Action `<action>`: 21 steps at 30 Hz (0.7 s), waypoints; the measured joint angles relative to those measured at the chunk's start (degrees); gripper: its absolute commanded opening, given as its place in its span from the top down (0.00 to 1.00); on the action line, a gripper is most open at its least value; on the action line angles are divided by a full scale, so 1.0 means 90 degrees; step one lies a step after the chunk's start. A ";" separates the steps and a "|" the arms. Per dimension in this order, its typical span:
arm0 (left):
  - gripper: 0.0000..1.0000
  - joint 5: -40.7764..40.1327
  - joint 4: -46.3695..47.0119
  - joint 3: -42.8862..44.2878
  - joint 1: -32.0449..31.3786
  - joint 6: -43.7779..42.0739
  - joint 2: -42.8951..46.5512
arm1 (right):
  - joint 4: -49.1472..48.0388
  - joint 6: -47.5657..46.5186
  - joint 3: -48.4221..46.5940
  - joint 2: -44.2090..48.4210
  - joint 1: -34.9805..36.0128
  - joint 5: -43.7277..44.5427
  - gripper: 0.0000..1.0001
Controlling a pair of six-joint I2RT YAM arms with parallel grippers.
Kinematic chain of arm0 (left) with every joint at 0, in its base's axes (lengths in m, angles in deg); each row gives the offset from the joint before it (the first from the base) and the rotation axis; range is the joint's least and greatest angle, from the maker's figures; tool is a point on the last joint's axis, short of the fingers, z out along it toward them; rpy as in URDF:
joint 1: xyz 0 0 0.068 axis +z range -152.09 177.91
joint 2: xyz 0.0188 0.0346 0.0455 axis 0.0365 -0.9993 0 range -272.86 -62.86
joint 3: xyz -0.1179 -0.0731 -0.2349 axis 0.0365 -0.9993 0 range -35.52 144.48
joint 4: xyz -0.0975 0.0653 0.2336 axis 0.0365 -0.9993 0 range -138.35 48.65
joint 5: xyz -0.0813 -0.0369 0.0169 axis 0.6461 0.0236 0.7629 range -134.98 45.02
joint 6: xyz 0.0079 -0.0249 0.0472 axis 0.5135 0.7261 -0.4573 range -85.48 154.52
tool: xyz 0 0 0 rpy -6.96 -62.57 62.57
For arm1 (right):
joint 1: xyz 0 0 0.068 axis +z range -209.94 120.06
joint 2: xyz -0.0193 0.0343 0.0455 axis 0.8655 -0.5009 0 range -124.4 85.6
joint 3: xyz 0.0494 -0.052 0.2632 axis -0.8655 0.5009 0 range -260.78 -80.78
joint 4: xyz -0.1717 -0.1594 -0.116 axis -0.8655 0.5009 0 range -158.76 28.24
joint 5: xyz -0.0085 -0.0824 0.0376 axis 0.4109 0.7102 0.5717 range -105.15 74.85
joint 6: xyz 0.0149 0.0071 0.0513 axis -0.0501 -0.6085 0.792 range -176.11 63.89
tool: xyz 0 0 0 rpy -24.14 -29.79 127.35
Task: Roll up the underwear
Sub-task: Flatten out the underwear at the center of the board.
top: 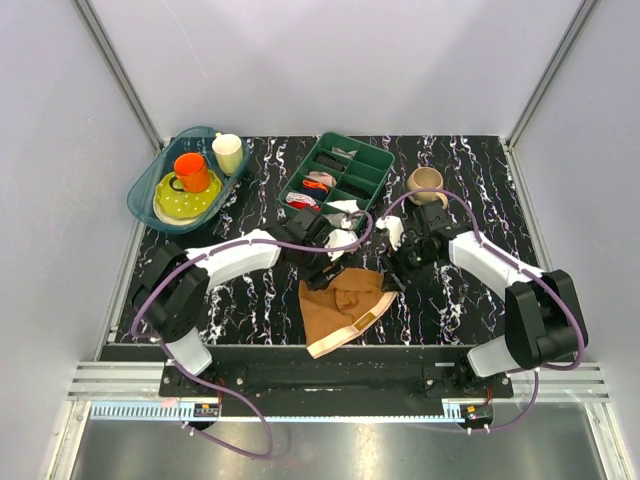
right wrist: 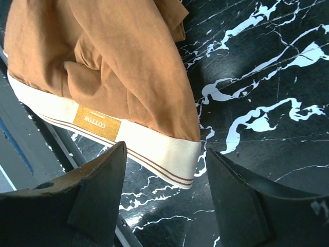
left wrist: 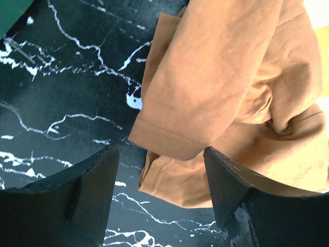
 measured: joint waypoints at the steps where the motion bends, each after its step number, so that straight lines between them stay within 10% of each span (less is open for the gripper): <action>1: 0.31 0.0141 -0.0039 0.0085 0.0041 -0.0056 -0.0114 | 0.0000 0.0027 0.0000 -0.0032 -0.0002 -0.0044 0.32; 10: 0.31 0.1498 -0.0078 0.0430 0.0393 -0.0146 -0.0359 | 0.0068 0.0124 -0.0102 -0.0143 -0.0068 -0.0423 0.50; 21: 0.49 0.2263 -0.0563 0.0845 0.0758 -0.0024 -0.1260 | 0.0248 0.0155 -0.0265 -0.0508 -0.0073 -0.0432 0.43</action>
